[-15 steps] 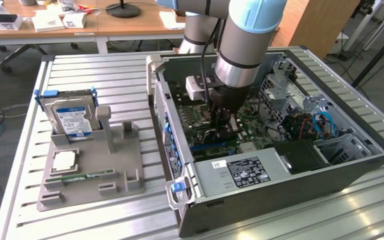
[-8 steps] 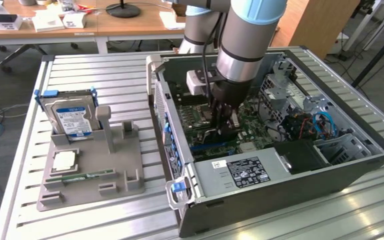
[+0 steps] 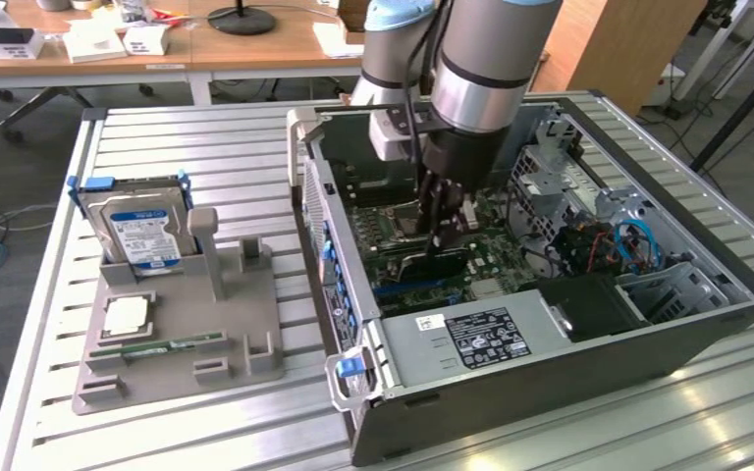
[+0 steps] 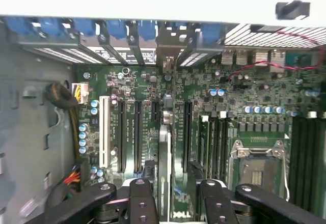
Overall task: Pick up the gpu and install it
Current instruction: 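Insert the gpu into the slot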
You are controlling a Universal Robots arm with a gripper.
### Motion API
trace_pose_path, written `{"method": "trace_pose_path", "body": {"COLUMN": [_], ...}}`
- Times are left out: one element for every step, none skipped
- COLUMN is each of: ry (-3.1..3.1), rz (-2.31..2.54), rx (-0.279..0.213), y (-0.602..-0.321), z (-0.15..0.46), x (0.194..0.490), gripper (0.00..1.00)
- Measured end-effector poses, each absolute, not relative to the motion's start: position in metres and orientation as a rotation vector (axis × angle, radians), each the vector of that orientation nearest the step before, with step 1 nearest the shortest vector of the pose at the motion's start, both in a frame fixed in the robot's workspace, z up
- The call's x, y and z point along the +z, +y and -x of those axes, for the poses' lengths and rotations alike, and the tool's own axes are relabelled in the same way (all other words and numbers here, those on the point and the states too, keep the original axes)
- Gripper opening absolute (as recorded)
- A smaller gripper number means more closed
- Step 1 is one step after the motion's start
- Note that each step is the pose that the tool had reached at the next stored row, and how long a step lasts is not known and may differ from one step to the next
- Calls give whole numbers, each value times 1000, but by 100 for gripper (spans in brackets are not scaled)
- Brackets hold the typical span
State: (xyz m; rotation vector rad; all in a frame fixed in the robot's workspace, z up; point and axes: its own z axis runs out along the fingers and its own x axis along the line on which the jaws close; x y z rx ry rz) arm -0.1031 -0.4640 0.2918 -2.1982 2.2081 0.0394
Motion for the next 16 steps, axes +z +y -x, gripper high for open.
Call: {"method": "trace_pose_path", "body": {"ry": [2208, 2208, 2208, 2208, 2208, 2208, 2208, 2208, 2208, 2208, 2208, 2208, 2208, 2208, 2208, 2208], "rz": [2198, 2198, 2198, 2198, 2198, 2198, 2198, 2198, 2198, 2198, 2198, 2198, 2198, 2198, 2198, 2198], "rx": [39, 39, 39, 39, 39, 39, 39, 39, 39, 39, 40, 39, 39, 39, 39, 39], "y": [-464, -464, -464, -464, -464, -464, -464, -464, -464, -464, -464, -464, -464, -464, -464, -464], "z": [103, 103, 103, 103, 103, 103, 103, 103, 103, 103, 103, 103, 103, 103, 103, 103], "x": [296, 300, 304, 308, 311, 315, 318, 321, 323, 325, 328, 331, 334, 337, 341, 344], "gripper": [39, 39, 39, 39, 39, 39, 39, 39, 39, 39, 39, 39, 39, 39, 39, 39]}}
